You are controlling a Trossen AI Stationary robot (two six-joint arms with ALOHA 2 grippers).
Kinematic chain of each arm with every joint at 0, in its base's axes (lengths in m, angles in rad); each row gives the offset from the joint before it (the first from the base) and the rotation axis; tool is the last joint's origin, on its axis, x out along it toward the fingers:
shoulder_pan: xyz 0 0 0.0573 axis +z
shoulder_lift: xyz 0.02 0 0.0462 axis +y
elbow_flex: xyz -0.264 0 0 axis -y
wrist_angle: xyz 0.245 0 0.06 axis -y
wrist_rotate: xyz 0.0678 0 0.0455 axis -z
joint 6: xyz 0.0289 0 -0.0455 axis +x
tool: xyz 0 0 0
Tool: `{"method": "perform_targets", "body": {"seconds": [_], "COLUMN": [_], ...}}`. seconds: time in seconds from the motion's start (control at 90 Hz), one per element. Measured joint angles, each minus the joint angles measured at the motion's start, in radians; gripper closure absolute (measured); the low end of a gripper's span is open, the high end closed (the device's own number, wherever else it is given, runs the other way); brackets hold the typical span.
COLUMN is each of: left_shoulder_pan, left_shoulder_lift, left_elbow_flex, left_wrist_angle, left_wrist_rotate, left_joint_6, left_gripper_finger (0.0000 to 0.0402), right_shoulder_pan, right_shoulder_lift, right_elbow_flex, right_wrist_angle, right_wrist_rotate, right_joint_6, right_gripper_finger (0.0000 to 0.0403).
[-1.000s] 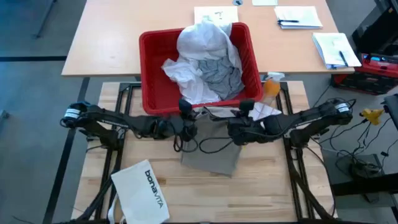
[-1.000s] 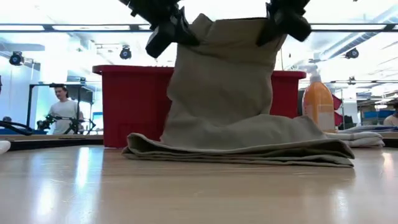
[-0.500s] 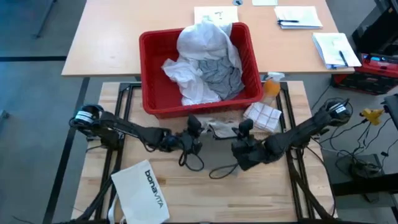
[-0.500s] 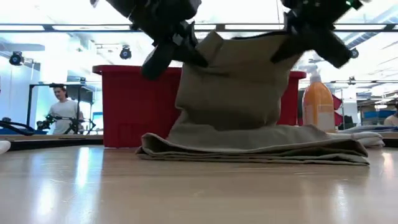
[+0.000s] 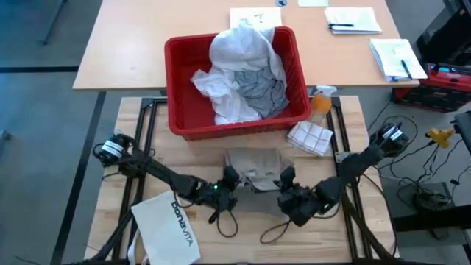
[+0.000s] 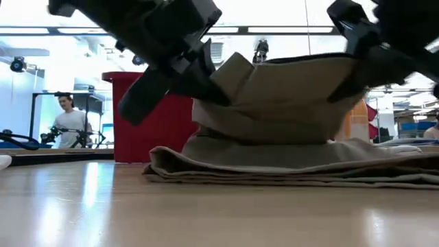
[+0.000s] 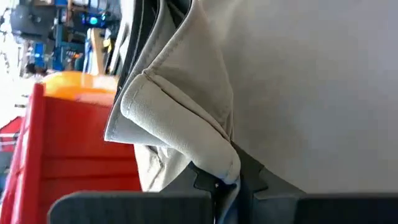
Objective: Fold laundry
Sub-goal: Fold the brown shorts
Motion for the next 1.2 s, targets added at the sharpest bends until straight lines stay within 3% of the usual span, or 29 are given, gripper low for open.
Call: {"method": "perform_targets", "body": {"seconds": [0.189,0.344,0.578,0.722,0.822,1.2], "left_shoulder_pan": [-0.054,-0.065,-0.068,-0.068,-0.070,-0.074], "left_shoulder_lift": [0.035,0.073,0.127,0.124,0.096,-0.011], "left_elbow_flex": [-0.001,-0.003,-0.003,-0.005,-0.009,0.071], "left_wrist_angle": [0.005,0.012,0.020,0.016,-0.016,-0.060], "left_wrist_rotate": [0.031,0.143,0.141,0.130,0.116,0.272], "left_joint_6": [-0.009,-0.004,0.012,0.004,-0.074,-0.518], "left_gripper_finger": [0.0401,0.0401,0.0401,0.0391,0.0362,0.0181], "right_shoulder_pan": [0.020,0.029,0.028,0.029,0.030,0.033], "right_shoulder_lift": [0.071,0.116,0.167,0.173,0.150,-0.022], "right_elbow_flex": [-0.007,-0.019,-0.020,-0.020,-0.019,-0.017], "right_wrist_angle": [0.059,0.133,0.144,0.133,0.100,0.093], "right_wrist_rotate": [-0.044,-0.094,-0.137,-0.189,-0.227,-0.411], "right_joint_6": [-0.016,-0.055,-0.120,-0.064,-0.004,0.265], "right_gripper_finger": [0.0382,0.0382,0.0381,0.0338,0.0293,0.0138]}}
